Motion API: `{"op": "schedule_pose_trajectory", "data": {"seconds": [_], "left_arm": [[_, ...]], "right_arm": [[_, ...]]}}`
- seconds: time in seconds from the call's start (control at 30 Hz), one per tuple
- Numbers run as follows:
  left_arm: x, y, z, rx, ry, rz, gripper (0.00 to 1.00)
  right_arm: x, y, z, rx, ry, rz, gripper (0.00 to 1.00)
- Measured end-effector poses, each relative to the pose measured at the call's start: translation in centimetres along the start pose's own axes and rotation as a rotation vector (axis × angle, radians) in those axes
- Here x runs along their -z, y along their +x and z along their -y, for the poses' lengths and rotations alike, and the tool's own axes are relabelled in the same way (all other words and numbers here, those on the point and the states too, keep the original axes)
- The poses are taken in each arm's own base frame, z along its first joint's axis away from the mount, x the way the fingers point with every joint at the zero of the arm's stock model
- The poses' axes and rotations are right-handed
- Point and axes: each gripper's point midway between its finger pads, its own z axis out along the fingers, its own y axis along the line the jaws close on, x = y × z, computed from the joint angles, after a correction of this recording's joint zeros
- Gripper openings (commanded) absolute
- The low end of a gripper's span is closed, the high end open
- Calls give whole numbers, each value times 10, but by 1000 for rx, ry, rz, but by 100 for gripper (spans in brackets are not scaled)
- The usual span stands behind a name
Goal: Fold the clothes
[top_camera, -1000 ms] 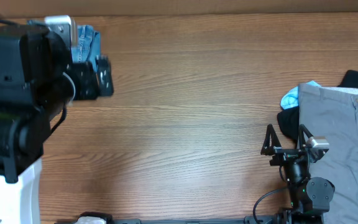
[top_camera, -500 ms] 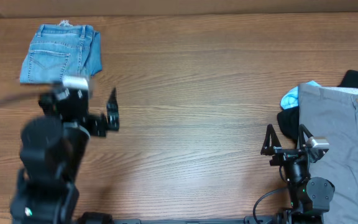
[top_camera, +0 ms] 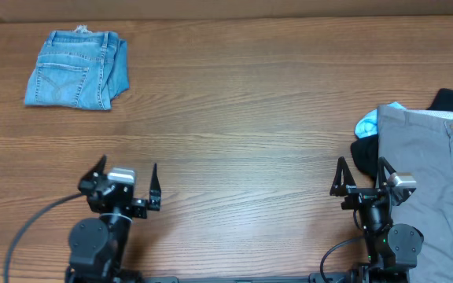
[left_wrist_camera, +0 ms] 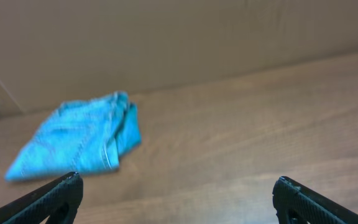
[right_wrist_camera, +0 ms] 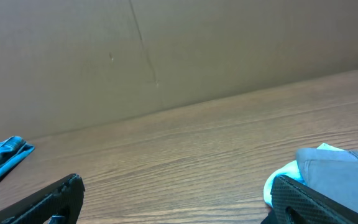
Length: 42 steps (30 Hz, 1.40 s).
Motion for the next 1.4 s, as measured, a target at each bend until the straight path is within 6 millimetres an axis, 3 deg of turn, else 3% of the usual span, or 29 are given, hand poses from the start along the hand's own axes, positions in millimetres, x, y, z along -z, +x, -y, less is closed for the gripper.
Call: {"op": "schedule_pose_trajectory", "data": {"seconds": [0.13, 0.33, 0.5, 1.4], "left_arm": [[-1, 28, 3, 0, -1, 8, 100], [-2, 35, 4, 4, -9, 72, 100], [-14, 61, 7, 13, -5, 48, 100], [-15, 61, 7, 34, -5, 55, 100]], "right_arm": [[0, 0, 0, 0, 0, 0, 100], [0, 0, 0, 0, 0, 0, 100], [0, 0, 0, 0, 0, 0, 100], [0, 0, 0, 0, 0, 1, 100]]}}
